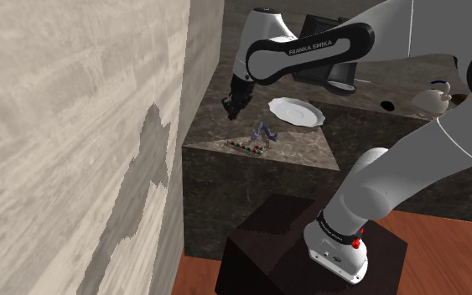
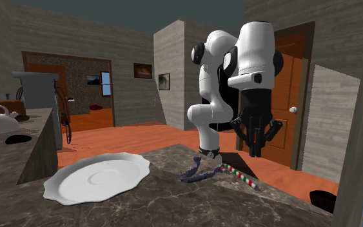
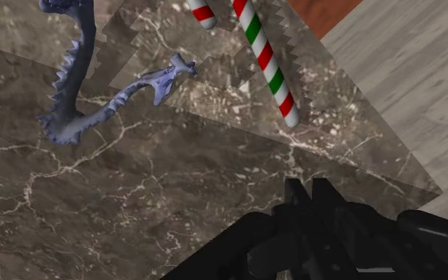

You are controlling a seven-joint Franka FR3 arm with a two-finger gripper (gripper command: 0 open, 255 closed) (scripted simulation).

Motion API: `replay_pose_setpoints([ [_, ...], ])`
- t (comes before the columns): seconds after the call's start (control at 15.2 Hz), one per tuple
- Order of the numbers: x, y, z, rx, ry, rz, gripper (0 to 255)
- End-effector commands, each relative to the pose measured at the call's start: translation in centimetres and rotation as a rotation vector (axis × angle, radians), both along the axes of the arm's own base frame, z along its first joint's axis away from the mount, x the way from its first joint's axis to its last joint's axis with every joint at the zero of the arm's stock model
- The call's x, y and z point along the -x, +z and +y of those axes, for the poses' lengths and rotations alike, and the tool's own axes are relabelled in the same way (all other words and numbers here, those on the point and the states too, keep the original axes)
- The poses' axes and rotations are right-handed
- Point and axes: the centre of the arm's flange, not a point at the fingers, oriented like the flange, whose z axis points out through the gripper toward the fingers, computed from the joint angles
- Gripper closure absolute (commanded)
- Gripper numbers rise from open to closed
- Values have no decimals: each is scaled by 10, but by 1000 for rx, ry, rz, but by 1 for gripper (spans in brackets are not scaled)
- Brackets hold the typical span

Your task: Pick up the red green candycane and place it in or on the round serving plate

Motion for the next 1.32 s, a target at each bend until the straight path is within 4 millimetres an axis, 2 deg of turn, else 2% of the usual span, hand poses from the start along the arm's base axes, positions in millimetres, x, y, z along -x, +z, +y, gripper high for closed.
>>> replay_pose_setpoints([
  [0.0, 0, 0, 0, 0, 0, 0, 255],
  [0.33, 0, 0, 0, 0, 0, 0, 255],
  [0.4, 0, 0, 0, 0, 0, 0, 0],
  [0.99, 70, -59, -36, 38, 402, 162, 0],
  [1.25, 75, -79, -40, 41, 431, 174, 0],
])
